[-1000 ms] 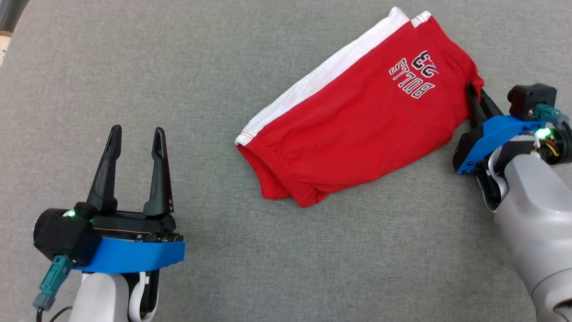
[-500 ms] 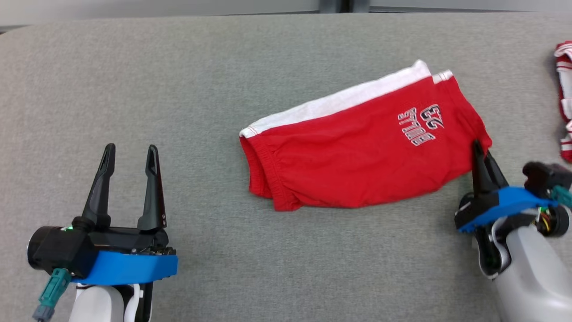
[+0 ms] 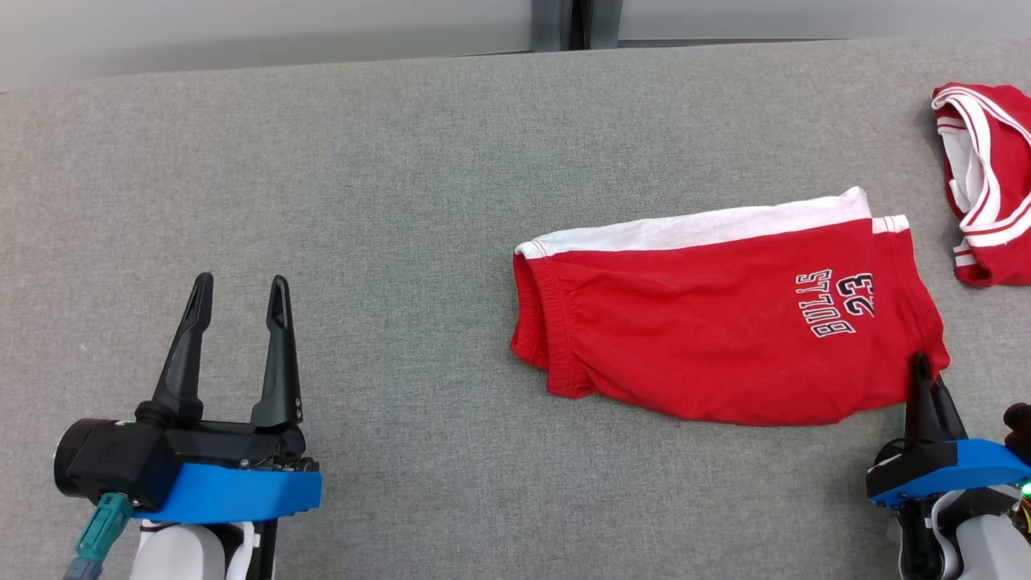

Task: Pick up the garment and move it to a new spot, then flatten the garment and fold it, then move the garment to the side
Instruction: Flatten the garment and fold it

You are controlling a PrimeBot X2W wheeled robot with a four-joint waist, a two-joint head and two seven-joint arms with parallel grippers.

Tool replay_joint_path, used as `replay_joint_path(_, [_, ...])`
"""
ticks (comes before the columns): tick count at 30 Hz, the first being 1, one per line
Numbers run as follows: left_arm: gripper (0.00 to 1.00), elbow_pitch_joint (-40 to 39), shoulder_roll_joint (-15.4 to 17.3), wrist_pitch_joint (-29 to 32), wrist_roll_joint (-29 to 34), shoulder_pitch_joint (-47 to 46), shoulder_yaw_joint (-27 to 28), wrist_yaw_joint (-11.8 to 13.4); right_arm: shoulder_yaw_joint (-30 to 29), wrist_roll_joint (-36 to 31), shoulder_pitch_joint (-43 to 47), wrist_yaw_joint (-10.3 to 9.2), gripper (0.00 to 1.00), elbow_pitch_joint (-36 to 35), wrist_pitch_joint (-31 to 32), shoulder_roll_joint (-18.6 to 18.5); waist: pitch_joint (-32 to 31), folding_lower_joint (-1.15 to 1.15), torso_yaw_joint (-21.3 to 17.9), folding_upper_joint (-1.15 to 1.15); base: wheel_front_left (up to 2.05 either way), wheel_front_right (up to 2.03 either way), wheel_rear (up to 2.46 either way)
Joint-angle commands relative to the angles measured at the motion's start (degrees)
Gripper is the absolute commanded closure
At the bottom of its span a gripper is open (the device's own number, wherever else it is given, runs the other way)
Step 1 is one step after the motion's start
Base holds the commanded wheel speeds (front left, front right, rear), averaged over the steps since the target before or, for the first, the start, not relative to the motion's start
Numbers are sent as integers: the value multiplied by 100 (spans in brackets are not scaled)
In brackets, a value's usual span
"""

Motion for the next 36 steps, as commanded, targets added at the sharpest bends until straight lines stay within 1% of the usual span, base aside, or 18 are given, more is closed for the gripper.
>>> replay_joint_path(1, [0,7,19,-16,33,55,22,-27,-38,-19,96,-5,100,-43,21,36,-5,0,2,0,0,0,0])
replay_joint_path(10, [0,23,19,-16,38,85,1,-44,-125,-151,77,-4,100,-249,68,152,-55,0,40,0,0,0,0])
replay_joint_path(16, [0,39,19,-16,57,113,2,-43,102,-219,-118,-4,100,-597,92,245,-132,0,21,0,0,0,0])
replay_joint_path(23, [0,78,19,-17,18,146,-64,-43,687,-246,-303,-4,100,-1225,223,358,-296,0,85,0,0,0,0])
replay_joint_path(30, [0,60,19,-16,-25,243,-79,1,1359,-229,-369,-4,100,-1802,412,489,-436,0,280,0,0,0,0])
replay_joint_path(36, [0,39,19,-16,-64,321,-89,42,2043,-159,-353,-4,100,-2106,553,569,-496,0,465,0,0,0,0])
